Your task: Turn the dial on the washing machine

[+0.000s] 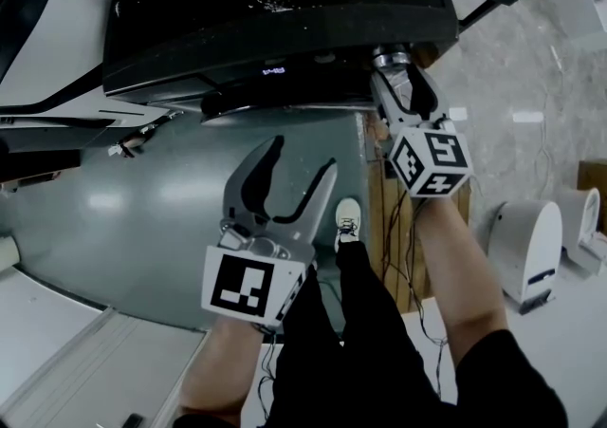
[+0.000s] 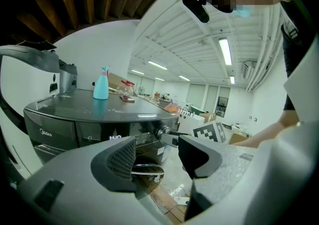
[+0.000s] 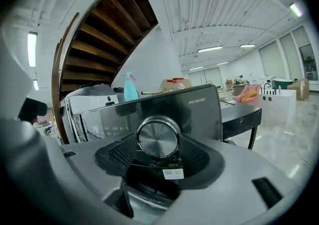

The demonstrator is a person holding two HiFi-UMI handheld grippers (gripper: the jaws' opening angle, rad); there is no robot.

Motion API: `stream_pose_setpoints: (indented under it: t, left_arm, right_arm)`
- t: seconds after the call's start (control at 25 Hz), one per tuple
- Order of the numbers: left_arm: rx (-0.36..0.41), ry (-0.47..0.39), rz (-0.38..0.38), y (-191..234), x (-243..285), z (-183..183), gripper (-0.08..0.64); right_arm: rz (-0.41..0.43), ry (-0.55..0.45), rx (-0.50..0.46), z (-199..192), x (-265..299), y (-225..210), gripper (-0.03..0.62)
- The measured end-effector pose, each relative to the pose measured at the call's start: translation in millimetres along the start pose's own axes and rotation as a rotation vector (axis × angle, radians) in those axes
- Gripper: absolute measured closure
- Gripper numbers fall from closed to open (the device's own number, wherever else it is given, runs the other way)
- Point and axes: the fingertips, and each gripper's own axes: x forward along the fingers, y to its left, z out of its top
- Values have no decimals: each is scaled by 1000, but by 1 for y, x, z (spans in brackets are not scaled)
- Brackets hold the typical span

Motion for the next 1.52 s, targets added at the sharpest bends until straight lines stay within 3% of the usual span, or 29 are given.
stream_pose_setpoints:
  t: [0.52, 0.96, 1.08, 1.24, 1.32, 1.4, 1.52]
  left_arm:
    - [-5, 0, -4, 1, 1, -2, 310]
    - [-13, -1, -5, 3, -2, -3, 310]
    - [-14, 3, -2, 5, -4, -6, 310]
    - [-14, 1, 0, 7, -5, -8, 310]
    - [-16, 2, 3, 8, -6, -8, 310]
    - [-19, 2, 5, 10, -7, -7, 310]
    - [-20, 0, 6, 11, -7, -7, 310]
  right_arm:
    - [-15, -4, -49, 1, -2, -1, 313]
    - [-126, 3, -669, 11, -3, 14, 295]
    - [-135, -7, -753, 9, -1, 16, 308]
    - [-132, 1, -739, 7, 0, 17, 332]
    - [-128, 3, -684, 7, 0, 16, 334]
    - [-119, 13, -561, 6, -1, 13, 334]
    - [-78, -1, -233, 4, -2, 6, 334]
